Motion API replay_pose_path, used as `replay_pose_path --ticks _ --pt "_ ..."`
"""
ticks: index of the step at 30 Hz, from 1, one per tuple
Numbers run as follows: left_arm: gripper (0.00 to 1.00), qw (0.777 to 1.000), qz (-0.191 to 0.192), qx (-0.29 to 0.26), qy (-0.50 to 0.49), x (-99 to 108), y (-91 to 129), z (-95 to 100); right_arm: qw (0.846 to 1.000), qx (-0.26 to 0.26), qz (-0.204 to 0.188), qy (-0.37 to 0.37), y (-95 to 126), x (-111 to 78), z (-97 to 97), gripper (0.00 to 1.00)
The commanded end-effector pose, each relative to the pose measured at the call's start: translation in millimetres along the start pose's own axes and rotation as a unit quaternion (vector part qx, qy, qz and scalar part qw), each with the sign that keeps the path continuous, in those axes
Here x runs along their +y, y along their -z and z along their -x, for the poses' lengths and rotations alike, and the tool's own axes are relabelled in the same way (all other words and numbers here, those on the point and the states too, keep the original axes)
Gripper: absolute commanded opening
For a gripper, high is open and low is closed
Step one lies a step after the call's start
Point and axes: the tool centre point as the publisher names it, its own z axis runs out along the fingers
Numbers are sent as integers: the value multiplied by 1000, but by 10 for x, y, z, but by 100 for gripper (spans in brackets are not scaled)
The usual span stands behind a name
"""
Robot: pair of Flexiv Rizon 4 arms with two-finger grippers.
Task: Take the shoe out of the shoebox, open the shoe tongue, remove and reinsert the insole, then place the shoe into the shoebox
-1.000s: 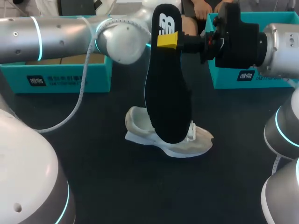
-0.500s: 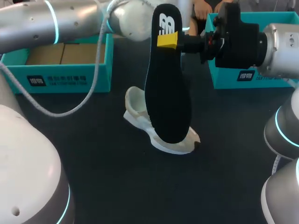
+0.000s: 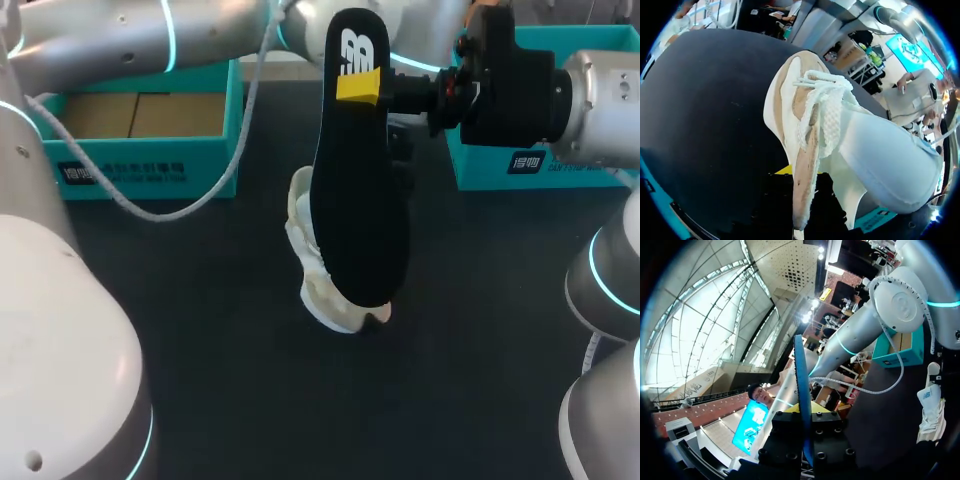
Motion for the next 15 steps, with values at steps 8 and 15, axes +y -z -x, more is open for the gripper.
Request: replay_pose_path --ticks 8,15 --pt "0 995 50 33 -74 -80 -48 144 1000 -2 0 -1 -43 3 -1 0" --pt "0 997 61 -21 -30 -166 -151 247 1000 -2 0 -1 -43 3 -1 0"
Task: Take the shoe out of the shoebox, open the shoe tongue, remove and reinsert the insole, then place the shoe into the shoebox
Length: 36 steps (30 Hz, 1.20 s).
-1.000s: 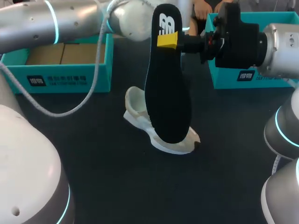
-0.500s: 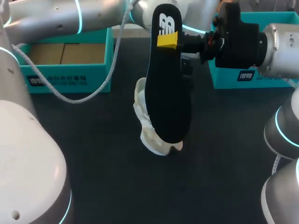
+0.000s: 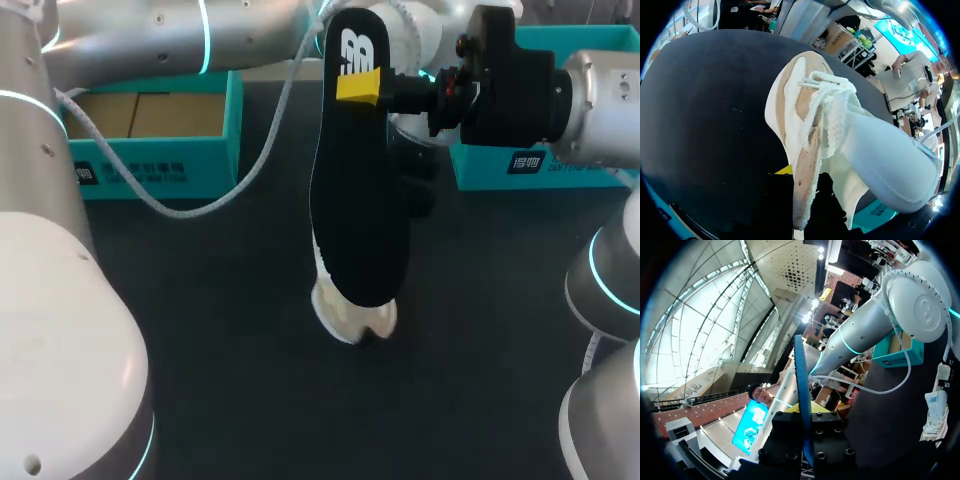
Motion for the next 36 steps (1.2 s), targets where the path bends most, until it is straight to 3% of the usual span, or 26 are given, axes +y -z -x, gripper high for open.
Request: replay_pose_path --ticks 1,11,23,24,25,26,36 --pt "0 1000 8 -28 7 -93 -92 -45 1000 -2 0 -1 -43 3 -1 0" --pt "0 999 30 8 -20 -202 -331 -21 1000 -2 0 -1 -43 3 -1 0" --pt "0 999 16 25 -31 -241 -602 53 1000 -2 0 -1 -43 3 -1 0" --pt "27 999 15 25 -31 -237 -602 54 1000 -2 0 -1 -43 3 -1 0" --pt "87 999 12 21 -30 -230 -595 55 1000 -2 0 -1 -43 3 -1 0" --pt "100 999 7 16 -42 -230 -578 45 1000 -2 0 -1 -43 3 -1 0" --pt "100 994 -19 -80 -76 -208 -95 -192 1000 -2 0 -1 -43 3 -1 0"
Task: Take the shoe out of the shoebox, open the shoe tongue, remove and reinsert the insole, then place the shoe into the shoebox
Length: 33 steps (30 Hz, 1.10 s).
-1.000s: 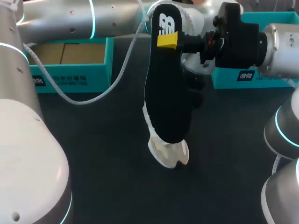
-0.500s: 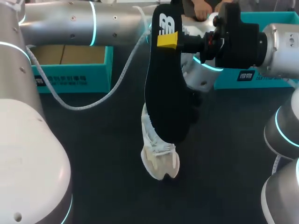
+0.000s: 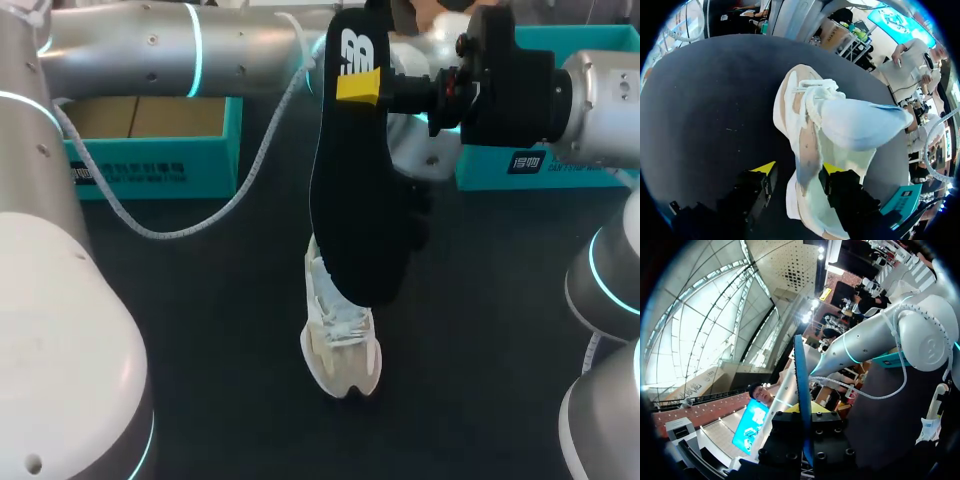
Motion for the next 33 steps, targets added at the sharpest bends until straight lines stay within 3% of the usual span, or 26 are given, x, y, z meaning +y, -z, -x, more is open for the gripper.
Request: replay_pose_path --ticks 1,11,19,27,33 --pt "100 998 0 -66 -5 -14 288 -292 1000 -2 0 -1 -42 4 0 0" --pt "100 984 -15 -177 -2 80 927 -381 1000 -2 0 -1 -42 4 0 0" --pt "100 964 12 -264 -16 46 1354 -594 1000 -2 0 -1 -42 4 0 0" --pt "100 931 30 -363 -27 -28 1553 -785 998 -13 35 -57 277 265 167 0" --pt "100 913 31 -404 -43 -75 1733 -921 993 -16 59 -98 614 616 322 0"
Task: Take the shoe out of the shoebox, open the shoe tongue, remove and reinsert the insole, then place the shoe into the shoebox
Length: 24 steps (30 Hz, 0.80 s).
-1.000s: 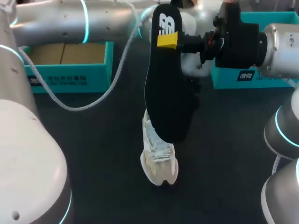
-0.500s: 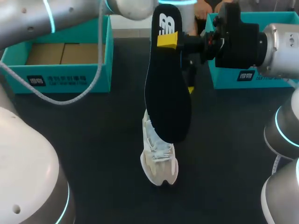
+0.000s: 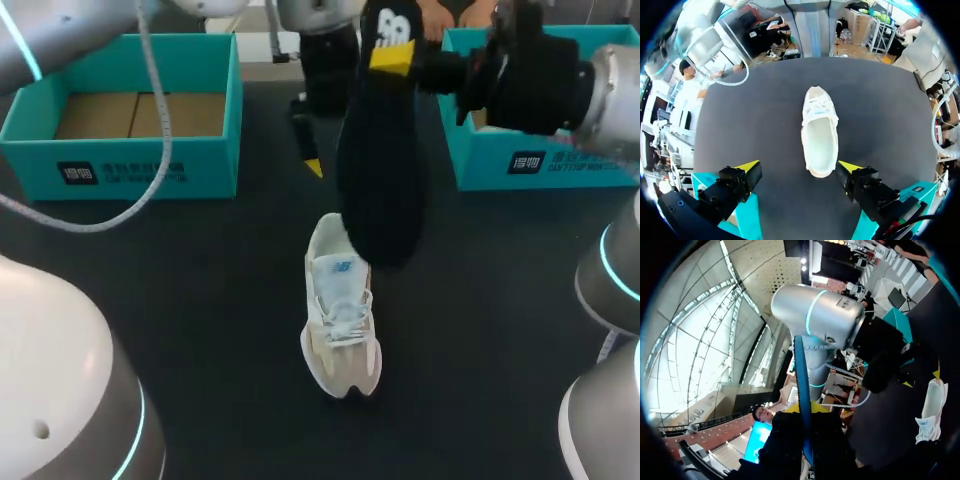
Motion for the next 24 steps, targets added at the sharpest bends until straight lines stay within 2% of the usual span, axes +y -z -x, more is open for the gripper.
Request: replay_pose_path --ticks 1,6,11,14,17,24 --pt "100 988 7 -153 -7 -74 164 -128 1000 -7 -6 -20 292 238 55 0" --pt "100 982 5 -188 -14 -131 303 -144 998 -16 11 -65 453 620 163 0" --pt "100 976 3 -218 -31 -243 409 -181 989 -39 52 -132 539 874 332 0" --pt "100 974 2 -225 -35 -285 448 -221 981 -54 87 -163 559 920 414 0" --pt "100 981 2 -188 -53 -287 462 -261 981 -54 87 -163 559 920 414 0" --pt "100 981 2 -188 -53 -287 462 -261 981 -54 87 -163 559 920 414 0"
